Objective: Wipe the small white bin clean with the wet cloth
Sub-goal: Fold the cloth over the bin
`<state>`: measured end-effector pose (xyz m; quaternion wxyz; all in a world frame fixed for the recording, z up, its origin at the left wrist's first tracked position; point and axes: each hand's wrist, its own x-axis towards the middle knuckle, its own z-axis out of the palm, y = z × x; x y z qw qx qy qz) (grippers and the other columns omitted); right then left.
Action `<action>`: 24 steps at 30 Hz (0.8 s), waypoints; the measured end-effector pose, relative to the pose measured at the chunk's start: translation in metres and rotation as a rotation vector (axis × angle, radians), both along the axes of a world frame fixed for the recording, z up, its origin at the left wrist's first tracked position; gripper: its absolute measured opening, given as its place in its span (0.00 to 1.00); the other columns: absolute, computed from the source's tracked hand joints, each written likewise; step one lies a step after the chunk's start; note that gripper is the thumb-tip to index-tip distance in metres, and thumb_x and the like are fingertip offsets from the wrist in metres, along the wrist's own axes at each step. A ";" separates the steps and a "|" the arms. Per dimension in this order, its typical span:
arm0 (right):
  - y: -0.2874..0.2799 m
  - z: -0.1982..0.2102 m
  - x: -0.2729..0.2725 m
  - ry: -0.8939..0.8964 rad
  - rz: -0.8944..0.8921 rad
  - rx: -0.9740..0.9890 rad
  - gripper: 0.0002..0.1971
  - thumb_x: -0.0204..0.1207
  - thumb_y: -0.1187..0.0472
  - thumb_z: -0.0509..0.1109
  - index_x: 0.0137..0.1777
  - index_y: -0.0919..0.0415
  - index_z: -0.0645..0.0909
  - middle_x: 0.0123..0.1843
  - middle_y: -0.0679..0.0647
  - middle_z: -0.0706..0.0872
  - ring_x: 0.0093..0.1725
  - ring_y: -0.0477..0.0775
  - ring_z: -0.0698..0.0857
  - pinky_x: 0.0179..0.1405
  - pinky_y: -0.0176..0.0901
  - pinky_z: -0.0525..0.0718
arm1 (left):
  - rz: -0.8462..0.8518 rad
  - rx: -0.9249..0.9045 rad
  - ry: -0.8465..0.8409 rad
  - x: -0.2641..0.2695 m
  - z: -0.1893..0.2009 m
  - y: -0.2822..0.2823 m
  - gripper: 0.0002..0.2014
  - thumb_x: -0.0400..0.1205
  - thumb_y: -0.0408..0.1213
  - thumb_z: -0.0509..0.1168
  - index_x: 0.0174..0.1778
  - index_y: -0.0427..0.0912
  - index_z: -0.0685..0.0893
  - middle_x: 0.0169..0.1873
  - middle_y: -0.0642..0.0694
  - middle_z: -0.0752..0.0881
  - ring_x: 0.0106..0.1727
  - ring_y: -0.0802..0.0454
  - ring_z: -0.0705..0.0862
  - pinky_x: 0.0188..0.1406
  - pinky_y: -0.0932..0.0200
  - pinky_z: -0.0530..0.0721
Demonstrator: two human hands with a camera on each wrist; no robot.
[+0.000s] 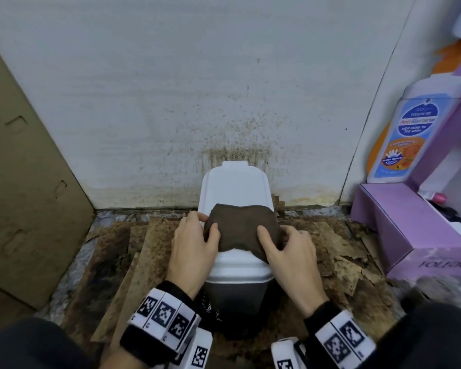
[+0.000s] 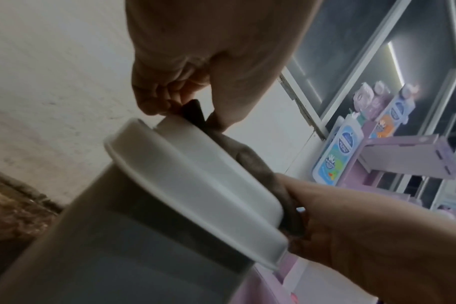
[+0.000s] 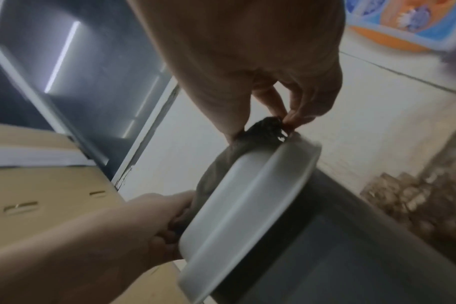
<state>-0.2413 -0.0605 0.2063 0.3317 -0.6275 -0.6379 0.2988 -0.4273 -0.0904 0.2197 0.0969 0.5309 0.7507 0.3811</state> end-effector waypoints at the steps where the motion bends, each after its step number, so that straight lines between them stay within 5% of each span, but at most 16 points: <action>1: 0.001 -0.001 0.002 0.004 -0.007 0.030 0.22 0.81 0.34 0.68 0.58 0.52 0.84 0.55 0.51 0.86 0.62 0.52 0.82 0.57 0.47 0.82 | 0.008 -0.015 -0.010 0.001 0.001 0.000 0.09 0.88 0.47 0.66 0.54 0.45 0.78 0.46 0.49 0.82 0.50 0.49 0.81 0.44 0.60 0.68; 4: -0.001 0.002 0.003 0.018 0.001 0.077 0.17 0.83 0.38 0.70 0.56 0.51 0.81 0.54 0.50 0.87 0.58 0.52 0.84 0.54 0.47 0.83 | 0.012 -0.035 0.021 0.001 0.002 0.001 0.15 0.86 0.53 0.67 0.48 0.43 0.79 0.40 0.47 0.82 0.45 0.47 0.81 0.41 0.56 0.68; 10: -0.001 0.011 0.006 -0.049 0.155 0.099 0.14 0.90 0.45 0.62 0.51 0.56 0.75 0.46 0.50 0.83 0.47 0.50 0.83 0.36 0.38 0.73 | -0.071 -0.061 0.018 0.005 0.001 0.007 0.14 0.89 0.47 0.64 0.42 0.44 0.72 0.43 0.44 0.77 0.50 0.43 0.77 0.45 0.53 0.69; 14: 0.003 0.029 0.023 -0.019 0.184 0.090 0.15 0.91 0.45 0.59 0.50 0.56 0.73 0.47 0.51 0.80 0.46 0.49 0.81 0.36 0.34 0.71 | -0.139 0.001 -0.085 0.016 0.017 0.009 0.13 0.89 0.47 0.64 0.47 0.42 0.73 0.38 0.44 0.81 0.40 0.46 0.81 0.33 0.53 0.71; 17: 0.006 0.057 0.053 -0.057 0.171 0.113 0.15 0.91 0.44 0.58 0.49 0.55 0.70 0.43 0.50 0.79 0.41 0.43 0.79 0.32 0.35 0.73 | -0.217 0.061 -0.159 0.037 0.038 0.021 0.12 0.89 0.47 0.65 0.51 0.42 0.75 0.39 0.45 0.82 0.37 0.53 0.81 0.29 0.64 0.74; 20: 0.011 0.087 0.099 -0.090 0.124 0.124 0.17 0.90 0.42 0.58 0.46 0.54 0.68 0.39 0.54 0.82 0.40 0.56 0.82 0.33 0.52 0.70 | -0.317 0.088 -0.277 0.075 0.060 0.041 0.12 0.88 0.49 0.65 0.52 0.44 0.76 0.44 0.44 0.85 0.42 0.52 0.84 0.32 0.68 0.78; 22: 0.014 0.101 0.137 -0.109 0.066 0.137 0.18 0.90 0.41 0.59 0.47 0.55 0.70 0.39 0.55 0.82 0.41 0.58 0.81 0.32 0.48 0.68 | -0.405 0.091 -0.335 0.107 0.073 0.056 0.12 0.88 0.50 0.66 0.53 0.45 0.77 0.45 0.42 0.87 0.45 0.48 0.87 0.38 0.58 0.84; 24: 0.016 0.111 0.178 -0.121 0.004 0.153 0.18 0.89 0.41 0.59 0.46 0.55 0.70 0.38 0.53 0.81 0.40 0.55 0.81 0.32 0.42 0.69 | -0.511 0.078 -0.356 0.142 0.084 0.071 0.10 0.88 0.49 0.65 0.54 0.46 0.77 0.46 0.43 0.86 0.45 0.48 0.86 0.37 0.58 0.82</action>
